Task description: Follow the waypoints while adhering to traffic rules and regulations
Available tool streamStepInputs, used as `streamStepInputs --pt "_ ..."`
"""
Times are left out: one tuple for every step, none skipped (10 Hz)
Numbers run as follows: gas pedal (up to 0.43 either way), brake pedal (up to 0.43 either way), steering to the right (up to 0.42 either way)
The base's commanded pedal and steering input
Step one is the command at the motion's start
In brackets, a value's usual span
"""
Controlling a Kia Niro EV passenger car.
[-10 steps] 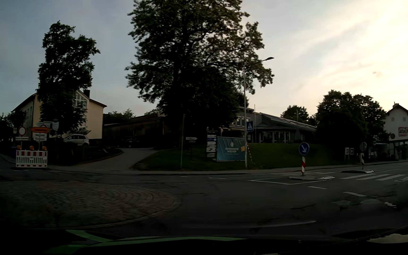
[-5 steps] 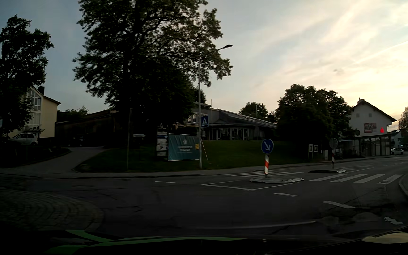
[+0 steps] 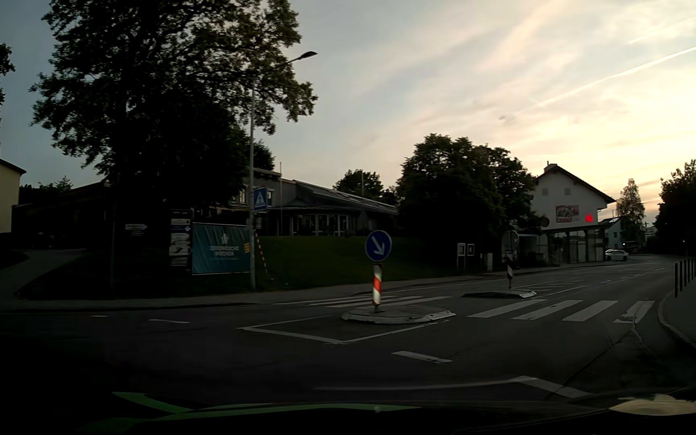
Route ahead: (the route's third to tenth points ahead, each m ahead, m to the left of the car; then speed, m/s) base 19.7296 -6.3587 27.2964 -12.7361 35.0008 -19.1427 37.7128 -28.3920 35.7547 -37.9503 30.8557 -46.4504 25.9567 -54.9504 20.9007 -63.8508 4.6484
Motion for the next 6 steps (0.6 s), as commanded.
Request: streamStepInputs --pt "0.150 0.000 0.286" --pt "0.150 0.000 0.285" --pt "0.150 0.000 0.284" --pt "0.150 0.000 0.280" --pt "0.150 0.000 0.272" --pt "0.150 0.000 0.264"
